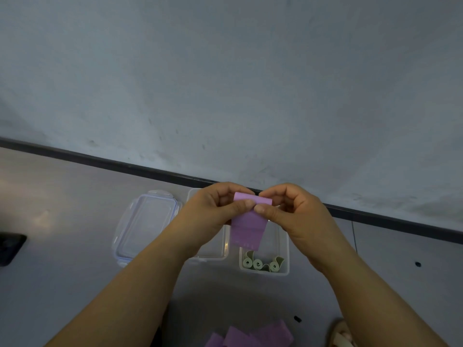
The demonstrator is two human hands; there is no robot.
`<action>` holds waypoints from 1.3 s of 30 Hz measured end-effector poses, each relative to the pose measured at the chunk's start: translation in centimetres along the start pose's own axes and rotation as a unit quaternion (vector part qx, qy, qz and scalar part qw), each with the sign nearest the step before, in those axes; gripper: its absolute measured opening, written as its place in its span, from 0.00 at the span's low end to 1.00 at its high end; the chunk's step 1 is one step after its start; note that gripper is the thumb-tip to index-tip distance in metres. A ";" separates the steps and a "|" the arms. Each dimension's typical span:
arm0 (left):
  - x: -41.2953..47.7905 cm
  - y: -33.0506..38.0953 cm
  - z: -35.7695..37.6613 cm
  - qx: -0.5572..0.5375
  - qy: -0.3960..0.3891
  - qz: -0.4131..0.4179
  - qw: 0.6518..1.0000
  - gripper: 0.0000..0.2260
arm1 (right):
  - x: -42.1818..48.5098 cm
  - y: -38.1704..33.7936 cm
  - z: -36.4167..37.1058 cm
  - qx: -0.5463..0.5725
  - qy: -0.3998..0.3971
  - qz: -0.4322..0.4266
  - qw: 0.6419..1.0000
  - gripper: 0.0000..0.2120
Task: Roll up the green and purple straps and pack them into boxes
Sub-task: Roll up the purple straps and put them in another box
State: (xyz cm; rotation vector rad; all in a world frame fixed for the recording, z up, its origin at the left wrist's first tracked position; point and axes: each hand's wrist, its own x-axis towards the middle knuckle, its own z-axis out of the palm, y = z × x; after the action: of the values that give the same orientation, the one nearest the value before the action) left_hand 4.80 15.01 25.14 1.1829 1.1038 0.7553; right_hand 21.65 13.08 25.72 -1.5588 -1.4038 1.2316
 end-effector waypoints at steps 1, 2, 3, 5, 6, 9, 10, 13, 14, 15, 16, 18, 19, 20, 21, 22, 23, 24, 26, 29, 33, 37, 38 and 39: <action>0.0 0.0 0.0 -0.002 -0.001 0.003 1.000 0.05 | 0.0 0.0 0.0 -0.001 -0.001 0.000 1.000 0.07; 0.0 0.0 -0.1 -0.004 -0.001 0.006 1.000 0.06 | 0.1 0.1 0.0 -0.002 -0.003 0.001 1.000 0.07; 0.0 0.0 -0.1 -0.008 -0.001 0.008 1.000 0.06 | 0.1 0.1 0.1 0.001 -0.006 0.004 1.000 0.07; 0.0 -0.1 -0.2 -0.019 0.001 0.012 1.000 0.07 | 0.1 0.0 0.1 0.018 -0.014 0.017 1.000 0.07; 0.0 -0.1 -0.2 -0.023 0.004 0.015 1.000 0.07 | 0.0 -0.1 0.1 0.024 -0.019 0.025 0.999 0.07; 0.1 -0.1 -0.3 -0.021 0.010 0.023 0.999 0.08 | 0.0 0.0 0.3 0.021 -0.025 0.033 0.999 0.07; 0.1 -0.2 -0.3 -0.017 0.011 0.026 0.999 0.08 | -0.1 0.0 0.3 0.019 -0.024 0.031 0.999 0.07; 0.1 -0.2 -0.3 -0.010 0.014 0.030 0.999 0.10 | 0.0 0.0 0.3 0.009 -0.024 0.021 0.999 0.06; 0.1 -0.2 -0.3 -0.011 0.017 0.031 0.999 0.10 | 0.0 0.0 0.2 0.009 -0.026 0.018 0.999 0.05; 0.1 -0.2 -0.3 -0.011 0.019 0.031 0.999 0.10 | 0.0 0.0 0.2 0.008 -0.028 0.016 0.999 0.05; 0.1 -0.2 -0.3 -0.011 0.020 0.032 0.999 0.10 | 0.1 0.0 0.2 0.007 -0.030 0.015 0.999 0.05; 0.2 -0.1 -0.2 -0.018 0.018 0.028 0.999 0.11 | 0.1 0.1 0.1 0.013 -0.032 0.017 0.999 0.04; 0.3 -0.1 -0.2 -0.023 0.016 0.021 0.999 0.12 | 0.2 0.1 0.1 0.021 -0.031 0.019 0.999 0.04; 0.3 -0.1 -0.1 -0.026 0.013 0.011 1.000 0.12 | 0.2 0.1 0.1 0.031 -0.031 0.021 0.999 0.05; 0.3 0.0 -0.1 -0.024 0.011 0.000 1.000 0.12 | 0.2 0.1 0.0 0.037 -0.030 0.022 0.999 0.05; 0.3 -0.1 -0.1 -0.016 0.008 -0.009 1.000 0.12 | 0.2 0.1 0.0 0.038 -0.028 0.021 0.999 0.05; 0.2 -0.1 -0.1 -0.005 0.008 -0.017 1.000 0.12 | 0.2 0.0 0.0 0.037 -0.027 0.018 0.999 0.05; 0.2 -0.1 -0.1 0.006 0.010 -0.022 1.000 0.13 | 0.1 0.0 0.0 0.039 -0.027 0.015 0.999 0.05; 0.3 -0.2 -0.1 0.024 0.020 -0.029 0.999 0.13 | 0.1 -0.1 0.0 0.048 -0.028 0.009 0.998 0.06; 0.2 -0.3 -0.3 0.027 0.027 -0.027 0.999 0.09 | 0.0 -0.2 0.1 0.045 -0.031 0.003 0.999 0.08; 0.2 -0.4 -0.4 0.032 0.030 -0.014 0.999 0.09 | 0.0 -0.2 0.1 0.034 -0.035 -0.003 0.999 0.09; 0.3 -0.5 -0.4 0.028 0.031 -0.005 0.999 0.09 | 0.0 -0.2 0.1 0.024 -0.041 0.021 0.999 0.05; 0.3 -0.5 -0.4 0.023 0.031 -0.003 0.999 0.09 | 0.0 -0.2 0.1 0.020 -0.040 0.028 0.999 0.04; 0.3 -0.5 -0.4 0.022 0.029 0.000 0.999 0.09 | 0.0 -0.1 0.1 0.015 -0.038 0.031 0.999 0.04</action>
State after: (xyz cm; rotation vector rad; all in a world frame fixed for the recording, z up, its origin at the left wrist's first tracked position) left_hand 4.46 15.29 24.56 1.2032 1.1740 0.7734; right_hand 21.50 13.09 25.83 -1.5612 -1.3871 1.3553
